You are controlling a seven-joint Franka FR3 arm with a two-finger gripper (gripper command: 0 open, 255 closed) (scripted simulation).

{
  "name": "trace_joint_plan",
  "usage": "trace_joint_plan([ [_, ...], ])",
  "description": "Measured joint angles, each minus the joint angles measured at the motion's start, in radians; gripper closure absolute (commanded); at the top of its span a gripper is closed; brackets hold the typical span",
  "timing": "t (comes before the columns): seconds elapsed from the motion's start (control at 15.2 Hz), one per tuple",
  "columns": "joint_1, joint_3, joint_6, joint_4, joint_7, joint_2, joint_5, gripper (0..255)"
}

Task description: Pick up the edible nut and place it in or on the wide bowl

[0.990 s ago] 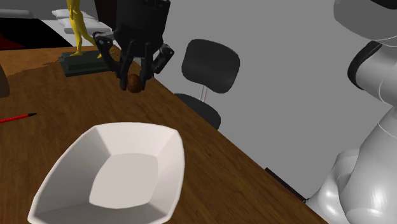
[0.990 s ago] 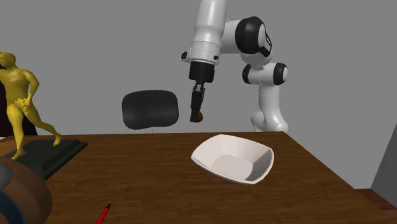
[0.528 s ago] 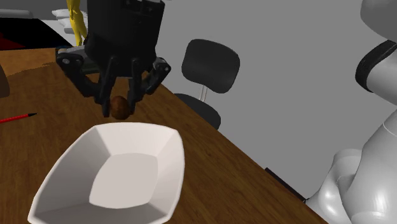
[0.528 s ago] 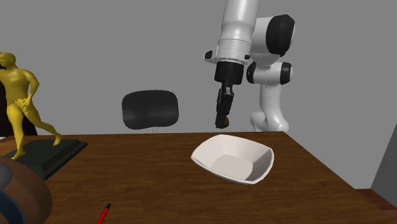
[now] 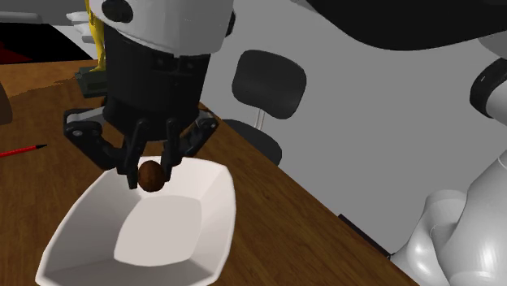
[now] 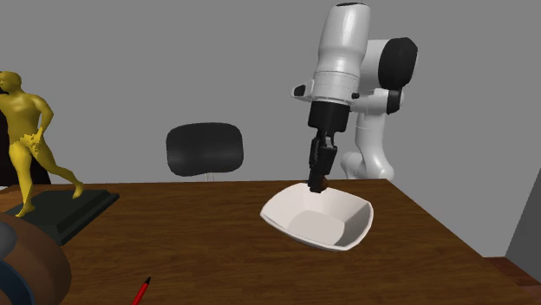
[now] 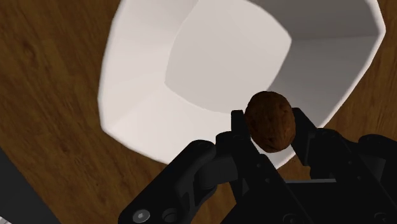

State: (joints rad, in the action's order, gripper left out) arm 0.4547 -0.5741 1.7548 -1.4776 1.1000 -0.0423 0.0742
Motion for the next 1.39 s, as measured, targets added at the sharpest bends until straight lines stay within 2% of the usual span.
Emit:
trace_joint_plan([
  [0.46, -0.01, 0.007, 0.1, -0.128, -0.01, 0.034, -0.021, 255],
  [0.86, -0.01, 0.007, 0.111, -0.138, -0.01, 0.034, -0.021, 255],
  [0.92, -0.01, 0.007, 0.111, -0.138, -0.01, 0.034, -0.021, 0],
  [1.39, -0.01, 0.007, 0.097, -0.127, -0.011, 0.038, -0.023, 0],
])
